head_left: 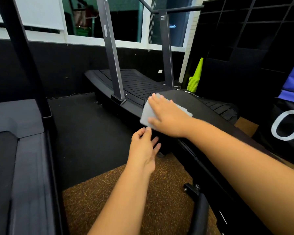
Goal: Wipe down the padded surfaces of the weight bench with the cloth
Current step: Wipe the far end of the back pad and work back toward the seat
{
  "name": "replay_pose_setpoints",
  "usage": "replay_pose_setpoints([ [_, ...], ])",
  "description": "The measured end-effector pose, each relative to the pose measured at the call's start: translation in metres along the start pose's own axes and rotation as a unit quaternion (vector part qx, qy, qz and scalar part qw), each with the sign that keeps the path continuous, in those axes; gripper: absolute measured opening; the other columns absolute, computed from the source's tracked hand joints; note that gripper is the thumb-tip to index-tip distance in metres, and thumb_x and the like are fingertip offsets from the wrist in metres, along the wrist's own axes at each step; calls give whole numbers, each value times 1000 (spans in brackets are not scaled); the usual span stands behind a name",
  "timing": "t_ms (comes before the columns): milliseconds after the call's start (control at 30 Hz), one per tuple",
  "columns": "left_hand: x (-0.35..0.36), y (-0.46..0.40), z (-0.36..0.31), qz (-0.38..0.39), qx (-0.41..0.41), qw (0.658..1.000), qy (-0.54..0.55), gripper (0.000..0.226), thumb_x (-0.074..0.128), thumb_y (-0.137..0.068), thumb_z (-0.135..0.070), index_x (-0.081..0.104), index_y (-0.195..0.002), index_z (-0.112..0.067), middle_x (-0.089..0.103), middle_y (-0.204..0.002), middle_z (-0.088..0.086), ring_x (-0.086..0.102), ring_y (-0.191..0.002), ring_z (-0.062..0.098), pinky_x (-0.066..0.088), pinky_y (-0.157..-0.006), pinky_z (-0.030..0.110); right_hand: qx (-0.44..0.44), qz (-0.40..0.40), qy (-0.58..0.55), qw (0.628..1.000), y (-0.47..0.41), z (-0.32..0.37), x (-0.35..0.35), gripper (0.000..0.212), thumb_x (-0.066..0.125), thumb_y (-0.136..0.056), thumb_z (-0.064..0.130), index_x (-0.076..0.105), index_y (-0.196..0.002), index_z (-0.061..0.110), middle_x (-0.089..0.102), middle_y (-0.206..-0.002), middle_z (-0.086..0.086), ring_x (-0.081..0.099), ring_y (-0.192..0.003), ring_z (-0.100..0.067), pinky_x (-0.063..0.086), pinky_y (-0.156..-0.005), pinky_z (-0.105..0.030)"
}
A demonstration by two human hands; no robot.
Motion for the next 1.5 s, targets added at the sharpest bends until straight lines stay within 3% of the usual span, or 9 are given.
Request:
replay_pose_setpoints([
  [200, -46, 11, -2, -90, -42, 993, 64, 36, 43, -102, -23, 49, -134, -8, 55, -133, 15, 53, -123, 32, 44, -101, 46, 8, -71, 161, 984, 89, 7, 34, 75, 52, -82, 18, 24, -149, -3, 26, -154, -27, 35, -134, -50, 36, -106, -54],
  [333, -53, 18, -3, -94, -50, 993, 48, 32, 42, -101, -24, 54, -127, -7, 57, -130, 14, 54, -120, 30, 42, -104, 46, 39, -61, 164, 984, 55, 14, 29, 79, 47, -97, 24, -5, -152, 2, -3, -160, -23, 10, -144, -47, 18, -116, -53],
  [567, -38, 21, 5, -63, -32, 996, -53, 28, 48, -101, -24, 56, -125, -12, 60, -122, 6, 58, -106, 18, 46, -88, 35, 24, -24, 69, 997, -26, 14, 9, 82, 54, -96, 33, 2, -154, 8, -2, -163, -11, 4, -148, -38, 13, -117, -52],
  [700, -33, 26, 11, -34, -4, 992, -124, 13, 56, -98, -31, 58, -104, -19, 61, -116, 1, 59, -106, 12, 49, -91, 33, -18, 6, 23, 1000, 12, 5, 2, 81, 52, -97, 35, 0, -155, 14, -7, -163, -3, -4, -150, -28, 7, -119, -50],
  [967, 0, 40, 40, 67, 16, 976, -208, 32, 68, -90, -32, 54, -116, -21, 61, -114, -4, 59, -106, 8, 50, -87, 26, -14, 37, -32, 999, 45, -15, 6, 77, 46, -99, 40, -4, -155, 20, -11, -163, 3, -10, -150, -21, -1, -120, -46],
  [1233, -3, 44, 27, -44, 56, 984, -162, 30, 56, -96, -21, 50, -125, -17, 57, -110, -5, 58, -93, 6, 50, -90, 31, 23, 9, -50, 998, 9, -14, 5, 70, 35, -102, 45, -1, -155, 19, -6, -164, 1, -5, -150, -24, 0, -119, -48],
  [1367, -3, 52, -1, -101, 175, 952, -229, 32, 44, -97, -24, 49, -129, -25, 51, -128, -5, 53, -111, 11, 44, -103, 37, 0, -18, 7, 1000, 46, -4, 15, 69, 37, -101, 40, 0, -155, 17, -5, -164, 0, -5, -150, -24, 2, -119, -47],
  [1433, 10, 61, -12, -87, 250, 923, -279, 26, 43, -99, -23, 53, -123, -21, 49, -126, -4, 51, -112, 12, 43, -102, 35, 11, -21, -101, 995, 63, -5, 16, 61, 31, -104, 38, 5, -155, 19, -2, -164, 3, -4, -150, -19, -3, -119, -39],
  [1500, 30, 71, -10, -60, 297, 891, -339, 28, 40, -101, -24, 56, -122, -13, 49, -125, 1, 49, -116, 16, 37, -103, 32, 80, -44, -356, 930, 76, -12, 4, 53, 30, -105, 35, 16, -155, 23, 10, -162, 10, 5, -149, -9, 1, -119, -28],
])
Point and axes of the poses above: each hand's wrist, its own y-axis away from the middle knuckle, its own x-axis out of the palm, z = x × y, the point moved 4 cm from there along -y, towards the middle knuckle
